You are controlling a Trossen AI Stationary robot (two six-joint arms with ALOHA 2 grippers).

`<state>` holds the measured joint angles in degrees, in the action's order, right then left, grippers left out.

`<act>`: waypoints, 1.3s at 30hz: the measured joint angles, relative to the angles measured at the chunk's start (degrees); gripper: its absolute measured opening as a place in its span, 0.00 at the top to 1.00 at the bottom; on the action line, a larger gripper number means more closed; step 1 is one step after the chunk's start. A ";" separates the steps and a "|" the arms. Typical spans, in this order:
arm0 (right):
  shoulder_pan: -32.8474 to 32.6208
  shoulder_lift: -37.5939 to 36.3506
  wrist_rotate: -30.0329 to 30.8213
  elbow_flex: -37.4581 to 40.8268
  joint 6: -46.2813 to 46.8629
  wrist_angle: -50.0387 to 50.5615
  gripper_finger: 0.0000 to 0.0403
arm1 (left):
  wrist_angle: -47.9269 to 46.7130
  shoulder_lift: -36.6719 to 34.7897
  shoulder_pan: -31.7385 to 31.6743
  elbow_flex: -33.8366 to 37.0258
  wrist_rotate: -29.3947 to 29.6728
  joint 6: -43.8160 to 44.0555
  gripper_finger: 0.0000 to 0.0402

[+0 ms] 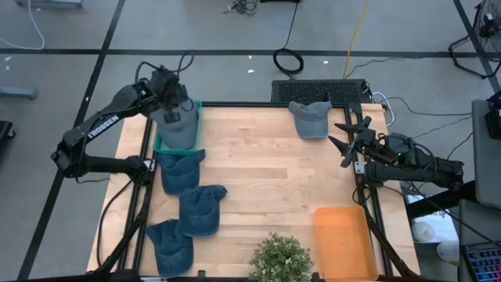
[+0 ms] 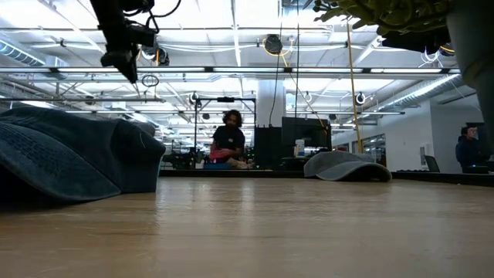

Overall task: Pick & Place hat
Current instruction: Put the bottom gray cap into the green bin

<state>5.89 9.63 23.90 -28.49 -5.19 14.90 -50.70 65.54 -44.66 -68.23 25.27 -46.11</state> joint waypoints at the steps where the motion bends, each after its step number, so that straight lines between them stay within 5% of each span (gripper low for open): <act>1: 0.01 0.00 0.00 0.00 0.00 0.00 0.44 | 1.76 0.00 0.05 0.00 2.49 0.60 0.79; 7: 0.00 0.00 0.00 0.00 0.00 0.00 0.43 | -0.68 -0.02 0.33 -0.60 20.51 23.33 0.79; 11: 0.02 0.00 0.00 0.00 0.00 0.00 0.44 | -11.63 -0.01 -1.70 -0.14 13.04 40.98 0.79; 20: 0.00 -0.01 0.00 0.00 -0.02 0.00 0.43 | -12.52 0.02 -1.61 7.88 4.91 61.52 0.98; 28: 0.01 -0.02 0.00 0.00 -0.02 0.00 0.44 | -8.77 4.45 -2.46 11.57 1.79 68.18 0.98; 39: 0.00 -0.01 0.00 0.00 0.00 0.00 0.44 | -3.60 20.94 -4.42 12.87 3.64 70.31 0.99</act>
<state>5.89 9.62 23.90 -28.49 -5.19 14.90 -54.31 86.48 -49.08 -55.36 28.91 24.20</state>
